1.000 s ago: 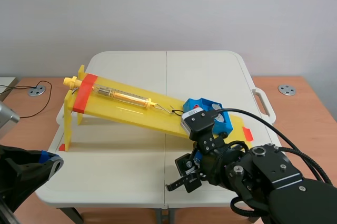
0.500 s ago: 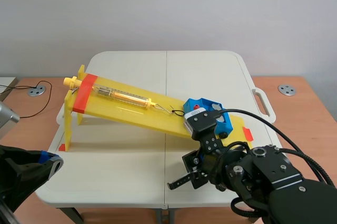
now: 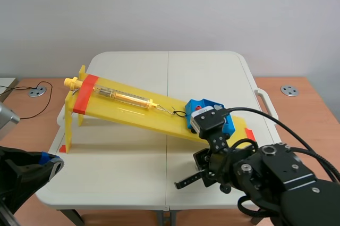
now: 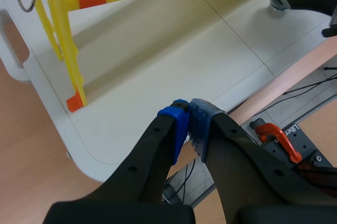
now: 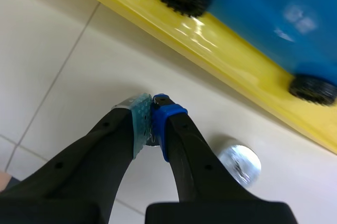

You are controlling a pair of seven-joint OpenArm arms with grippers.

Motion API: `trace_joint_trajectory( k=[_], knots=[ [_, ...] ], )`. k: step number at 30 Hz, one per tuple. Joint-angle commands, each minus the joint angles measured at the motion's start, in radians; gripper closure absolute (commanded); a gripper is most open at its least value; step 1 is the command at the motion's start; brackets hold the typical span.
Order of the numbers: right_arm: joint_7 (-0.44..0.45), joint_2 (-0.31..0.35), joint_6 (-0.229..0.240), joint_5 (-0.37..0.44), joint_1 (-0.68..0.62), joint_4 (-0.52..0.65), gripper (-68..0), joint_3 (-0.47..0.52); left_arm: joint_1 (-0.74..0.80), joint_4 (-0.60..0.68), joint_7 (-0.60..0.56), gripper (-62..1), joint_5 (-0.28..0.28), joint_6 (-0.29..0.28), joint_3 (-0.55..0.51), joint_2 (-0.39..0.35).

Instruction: Place the four metal weights on the blue cart on the ramp.

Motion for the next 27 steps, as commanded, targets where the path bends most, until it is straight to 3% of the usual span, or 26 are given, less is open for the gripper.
trace_joint_trajectory(
  k=[1,11,16,21,27],
  knots=[
    [0.009,0.063,-0.033,0.074,0.012,0.201,-0.6,0.021,-0.009,0.074,-0.096,-4.0,-0.074,-0.031,-0.017,0.021],
    [-0.104,0.111,0.019,0.222,-0.154,0.544,-0.6,0.191,-0.009,0.074,-0.096,-4.0,-0.074,-0.031,-0.017,0.021],
    [-0.129,0.111,0.019,0.243,-0.163,0.649,-0.6,0.286,-0.009,0.074,-0.096,-4.0,-0.074,-0.031,-0.017,0.021],
    [-0.091,0.103,-0.004,0.240,-0.103,0.643,-0.7,0.321,-0.009,0.074,-0.096,-4.0,-0.074,-0.031,-0.017,0.021],
    [-0.079,0.056,-0.016,0.196,0.020,0.547,-0.8,0.310,-0.009,0.074,-0.096,-4.0,-0.074,-0.031,-0.017,0.021]
  ],
)
